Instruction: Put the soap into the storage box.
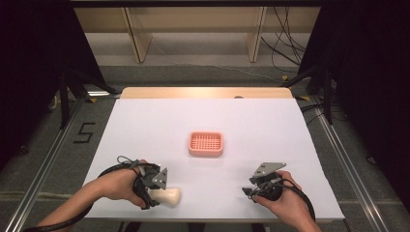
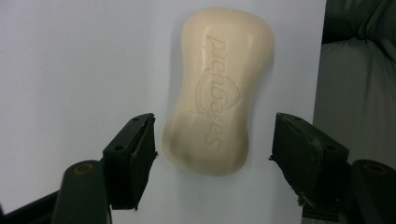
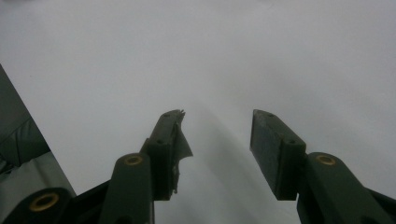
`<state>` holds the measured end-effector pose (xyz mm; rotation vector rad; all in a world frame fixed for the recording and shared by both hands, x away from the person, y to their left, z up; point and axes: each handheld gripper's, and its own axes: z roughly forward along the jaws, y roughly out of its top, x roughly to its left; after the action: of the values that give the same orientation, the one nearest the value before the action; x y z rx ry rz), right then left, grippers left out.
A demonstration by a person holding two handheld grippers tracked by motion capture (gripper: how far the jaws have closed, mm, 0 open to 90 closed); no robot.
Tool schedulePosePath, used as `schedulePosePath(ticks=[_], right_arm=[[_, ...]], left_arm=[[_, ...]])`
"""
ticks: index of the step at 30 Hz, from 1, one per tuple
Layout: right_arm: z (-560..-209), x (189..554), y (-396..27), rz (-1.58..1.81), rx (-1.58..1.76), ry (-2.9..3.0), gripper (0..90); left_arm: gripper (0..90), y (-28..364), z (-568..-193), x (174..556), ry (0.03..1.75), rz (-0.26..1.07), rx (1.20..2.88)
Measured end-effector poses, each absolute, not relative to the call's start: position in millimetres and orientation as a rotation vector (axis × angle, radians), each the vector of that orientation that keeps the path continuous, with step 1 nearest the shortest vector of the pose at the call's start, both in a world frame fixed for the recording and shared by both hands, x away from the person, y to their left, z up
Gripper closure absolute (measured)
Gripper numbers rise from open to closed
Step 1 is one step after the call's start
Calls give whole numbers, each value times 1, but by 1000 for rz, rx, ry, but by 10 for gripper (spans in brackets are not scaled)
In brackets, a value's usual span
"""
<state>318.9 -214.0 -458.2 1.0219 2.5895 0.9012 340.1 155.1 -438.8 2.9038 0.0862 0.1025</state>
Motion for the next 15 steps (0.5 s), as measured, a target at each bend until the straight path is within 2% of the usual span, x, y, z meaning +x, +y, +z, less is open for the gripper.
schedulePosePath(ticks=[15], right_arm=[[-457,318,-214,888,1026,2615,538]], left_arm=[[361,137,-449,349,4,56,2975]])
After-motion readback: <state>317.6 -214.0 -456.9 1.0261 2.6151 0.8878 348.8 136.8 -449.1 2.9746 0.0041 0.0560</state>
